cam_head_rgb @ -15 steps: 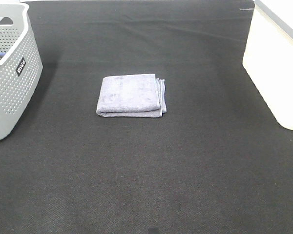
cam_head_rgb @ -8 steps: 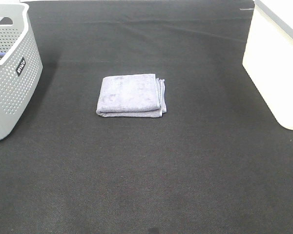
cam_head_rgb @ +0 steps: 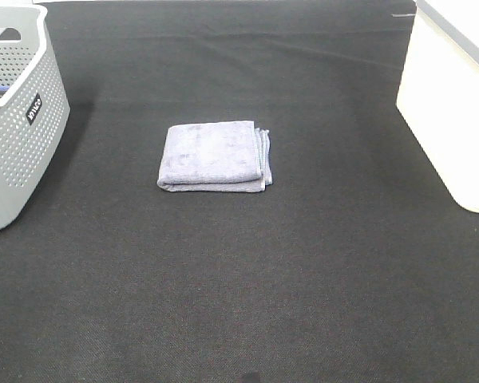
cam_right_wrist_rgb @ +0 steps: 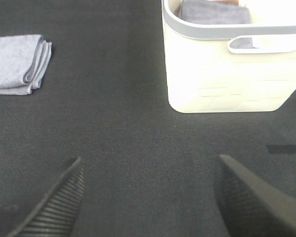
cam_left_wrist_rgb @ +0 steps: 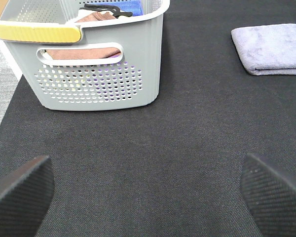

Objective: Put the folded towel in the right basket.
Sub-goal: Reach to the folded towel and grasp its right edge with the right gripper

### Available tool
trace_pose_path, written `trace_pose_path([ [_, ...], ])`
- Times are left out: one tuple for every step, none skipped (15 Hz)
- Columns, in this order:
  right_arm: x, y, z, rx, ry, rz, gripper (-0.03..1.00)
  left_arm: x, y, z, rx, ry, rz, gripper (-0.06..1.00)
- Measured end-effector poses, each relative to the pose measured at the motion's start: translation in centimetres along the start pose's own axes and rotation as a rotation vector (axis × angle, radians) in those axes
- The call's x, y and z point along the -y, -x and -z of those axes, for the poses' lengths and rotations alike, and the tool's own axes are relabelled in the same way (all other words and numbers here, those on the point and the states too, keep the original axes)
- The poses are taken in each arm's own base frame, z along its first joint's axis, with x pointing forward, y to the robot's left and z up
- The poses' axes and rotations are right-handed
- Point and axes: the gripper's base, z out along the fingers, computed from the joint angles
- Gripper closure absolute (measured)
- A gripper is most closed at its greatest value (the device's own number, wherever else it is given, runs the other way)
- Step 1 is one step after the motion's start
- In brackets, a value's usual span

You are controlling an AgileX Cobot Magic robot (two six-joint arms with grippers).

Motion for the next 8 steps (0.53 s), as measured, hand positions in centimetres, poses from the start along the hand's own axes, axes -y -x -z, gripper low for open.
trace_pose_path([
  [0.1, 1.9, -1.2, -0.049, 0.0, 0.0, 0.27, 0.0, 0.0, 0.0, 0.0, 0.0, 0.0, -0.03],
  [0.2, 3.2, -2.1, -0.081, 0.001, -0.001, 0.27, 0.0, 0.0, 0.0, 0.0, 0.0, 0.0, -0.03],
  [0.3, 4.6, -3.3, -0.111, 0.006, -0.008, 0.27, 0.0, 0.0, 0.0, 0.0, 0.0, 0.0, -0.03],
  [0.2, 6.1, -4.3, -0.135, 0.019, -0.022, 0.27, 0.0, 0.0, 0.0, 0.0, 0.0, 0.0, -0.03],
  [0.2, 7.5, -5.8, -0.168, 0.035, -0.04, 0.27, 0.0, 0.0, 0.0, 0.0, 0.0, 0.0, -0.03],
  [0.1, 8.9, -7.0, -0.189, 0.057, -0.057, 0.27, 0.0, 0.0, 0.0, 0.0, 0.0, 0.0, -0.03],
  [-0.1, 10.3, -8.4, -0.215, 0.086, -0.072, 0.27, 0.0, 0.0, 0.0, 0.0, 0.0, 0.0, -0.03],
  [-0.2, 11.8, -10.1, -0.239, 0.117, -0.072, 0.27, 0.0, 0.0, 0.0, 0.0, 0.0, 0.0, -0.03],
])
